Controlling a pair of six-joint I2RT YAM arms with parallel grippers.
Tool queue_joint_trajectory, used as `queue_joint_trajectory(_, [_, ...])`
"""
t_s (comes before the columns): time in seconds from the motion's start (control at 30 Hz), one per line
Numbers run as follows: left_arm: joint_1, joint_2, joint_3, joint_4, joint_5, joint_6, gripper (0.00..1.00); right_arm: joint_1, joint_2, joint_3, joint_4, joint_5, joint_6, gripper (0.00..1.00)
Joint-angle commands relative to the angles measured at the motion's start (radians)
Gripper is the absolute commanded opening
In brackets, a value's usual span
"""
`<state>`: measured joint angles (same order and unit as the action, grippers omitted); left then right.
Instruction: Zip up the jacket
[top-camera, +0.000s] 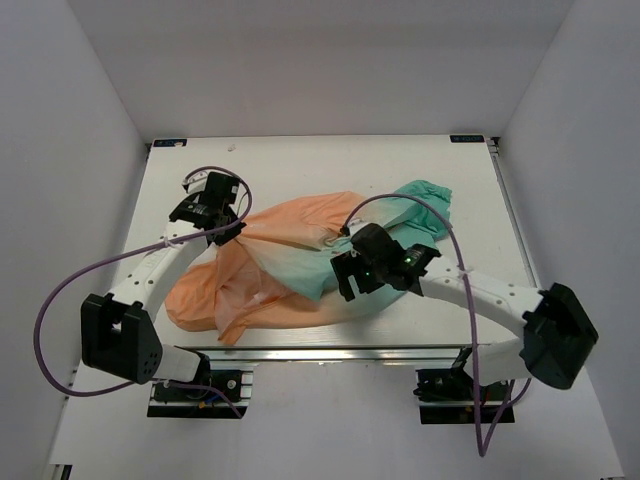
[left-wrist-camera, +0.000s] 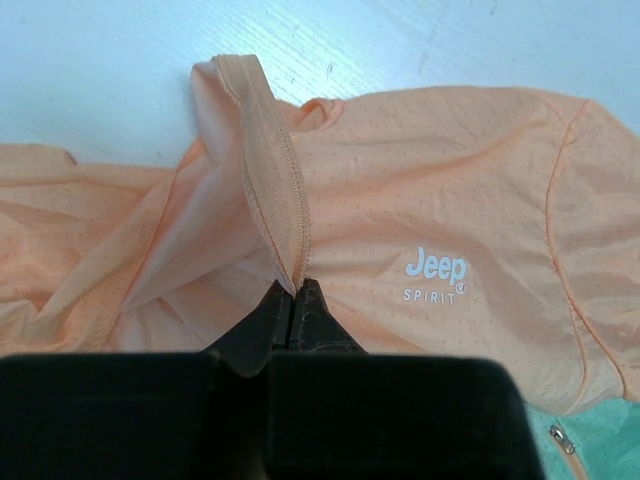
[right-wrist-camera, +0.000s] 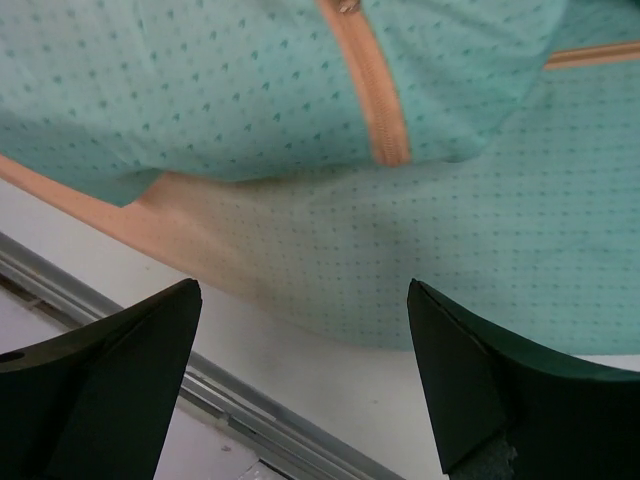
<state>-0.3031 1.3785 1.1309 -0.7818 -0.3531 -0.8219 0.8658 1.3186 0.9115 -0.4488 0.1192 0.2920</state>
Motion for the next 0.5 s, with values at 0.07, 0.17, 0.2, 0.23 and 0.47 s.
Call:
queue_joint_trajectory(0.07, [0.005,-0.03,0.043,0.015,-0.044,-0.002,0.0,0.016,0.117,0.049,0.111,0.057,0.033,0.88])
queue_joint_trajectory(0.17, [0.004,-0.035,0.035,0.027,-0.027,-0.002,0.0,0.016,0.198,0.11,0.223,0.131,0.006,0.86])
queue_joint_trajectory(0.2, [0.004,-0.036,0.026,0.035,-0.024,-0.003,0.0,0.016,0.246,0.148,0.269,0.137,-0.01,0.84])
queue_joint_trajectory(0.23, [0.004,-0.039,0.02,0.055,-0.015,-0.002,0.0,0.016,0.275,0.182,0.268,0.151,-0.02,0.81])
queue_joint_trajectory(0.47, [0.005,-0.044,-0.011,0.075,0.005,-0.005,0.0,0.018,0.383,0.362,0.188,0.152,-0.016,0.04])
